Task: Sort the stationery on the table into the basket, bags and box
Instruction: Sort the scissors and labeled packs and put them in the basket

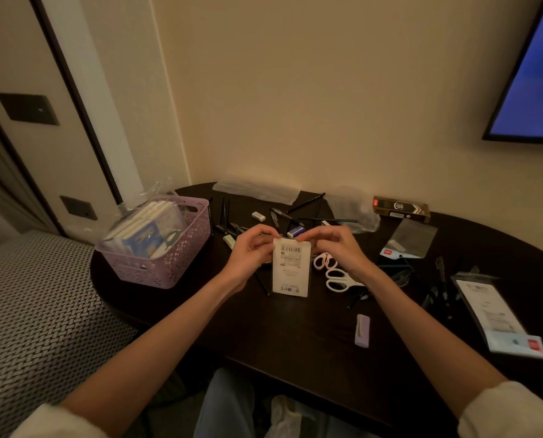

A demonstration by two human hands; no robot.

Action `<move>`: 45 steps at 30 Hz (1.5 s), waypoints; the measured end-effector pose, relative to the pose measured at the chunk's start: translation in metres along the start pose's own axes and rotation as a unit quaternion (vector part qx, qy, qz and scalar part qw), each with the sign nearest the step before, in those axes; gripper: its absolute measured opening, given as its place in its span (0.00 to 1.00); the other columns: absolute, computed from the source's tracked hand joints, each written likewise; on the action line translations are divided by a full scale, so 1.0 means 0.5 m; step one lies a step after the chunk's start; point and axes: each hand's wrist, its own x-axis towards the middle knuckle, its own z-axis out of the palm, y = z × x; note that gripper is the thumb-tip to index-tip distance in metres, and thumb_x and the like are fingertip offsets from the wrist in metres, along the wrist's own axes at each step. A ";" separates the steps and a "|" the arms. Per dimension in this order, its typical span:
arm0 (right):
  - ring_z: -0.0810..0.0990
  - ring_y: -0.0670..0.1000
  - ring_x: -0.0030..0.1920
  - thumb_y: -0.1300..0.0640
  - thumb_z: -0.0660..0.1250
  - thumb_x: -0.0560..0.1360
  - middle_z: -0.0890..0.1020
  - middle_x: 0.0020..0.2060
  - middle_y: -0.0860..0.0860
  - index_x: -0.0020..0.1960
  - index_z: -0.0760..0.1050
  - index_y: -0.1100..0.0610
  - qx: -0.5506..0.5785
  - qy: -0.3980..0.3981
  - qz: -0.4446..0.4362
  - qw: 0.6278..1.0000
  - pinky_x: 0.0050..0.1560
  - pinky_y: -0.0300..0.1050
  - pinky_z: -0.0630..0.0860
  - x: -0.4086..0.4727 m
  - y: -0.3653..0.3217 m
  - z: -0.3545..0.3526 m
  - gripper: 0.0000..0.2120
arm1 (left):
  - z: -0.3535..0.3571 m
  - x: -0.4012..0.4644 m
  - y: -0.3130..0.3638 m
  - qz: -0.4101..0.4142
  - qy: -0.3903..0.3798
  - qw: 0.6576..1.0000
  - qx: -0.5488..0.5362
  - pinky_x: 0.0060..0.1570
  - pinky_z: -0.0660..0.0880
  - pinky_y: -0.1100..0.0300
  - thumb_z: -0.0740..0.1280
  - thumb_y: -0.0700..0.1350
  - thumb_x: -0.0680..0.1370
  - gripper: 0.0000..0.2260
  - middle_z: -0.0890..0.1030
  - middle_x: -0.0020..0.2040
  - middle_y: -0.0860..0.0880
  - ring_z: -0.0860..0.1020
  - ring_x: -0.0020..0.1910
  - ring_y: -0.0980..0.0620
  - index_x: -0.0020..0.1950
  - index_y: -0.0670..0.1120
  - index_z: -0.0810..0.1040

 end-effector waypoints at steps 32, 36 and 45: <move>0.82 0.44 0.46 0.60 0.72 0.72 0.83 0.45 0.48 0.51 0.81 0.55 -0.209 -0.009 -0.043 0.977 0.45 0.42 0.81 0.037 -0.073 0.044 0.08 | -0.048 -0.024 0.072 0.034 0.050 0.980 0.190 0.42 0.80 0.65 0.70 0.40 0.76 0.07 0.83 0.46 0.51 0.82 0.44 0.61 0.53 0.44 0.80; 0.82 0.44 0.45 0.61 0.73 0.71 0.83 0.44 0.49 0.49 0.82 0.57 -0.197 -0.026 -0.078 0.977 0.46 0.39 0.80 0.073 -0.115 0.086 0.07 | -0.102 -0.051 0.098 0.057 0.092 0.972 0.207 0.43 0.80 0.65 0.70 0.41 0.75 0.05 0.83 0.45 0.53 0.82 0.44 0.62 0.50 0.49 0.79; 0.81 0.41 0.43 0.64 0.72 0.72 0.83 0.44 0.51 0.51 0.80 0.62 -0.066 -0.030 -0.128 0.989 0.43 0.34 0.79 0.183 -0.197 0.203 0.08 | -0.245 -0.070 0.169 0.113 0.232 0.954 0.155 0.45 0.81 0.60 0.71 0.40 0.75 0.09 0.85 0.48 0.45 0.84 0.46 0.55 0.54 0.42 0.82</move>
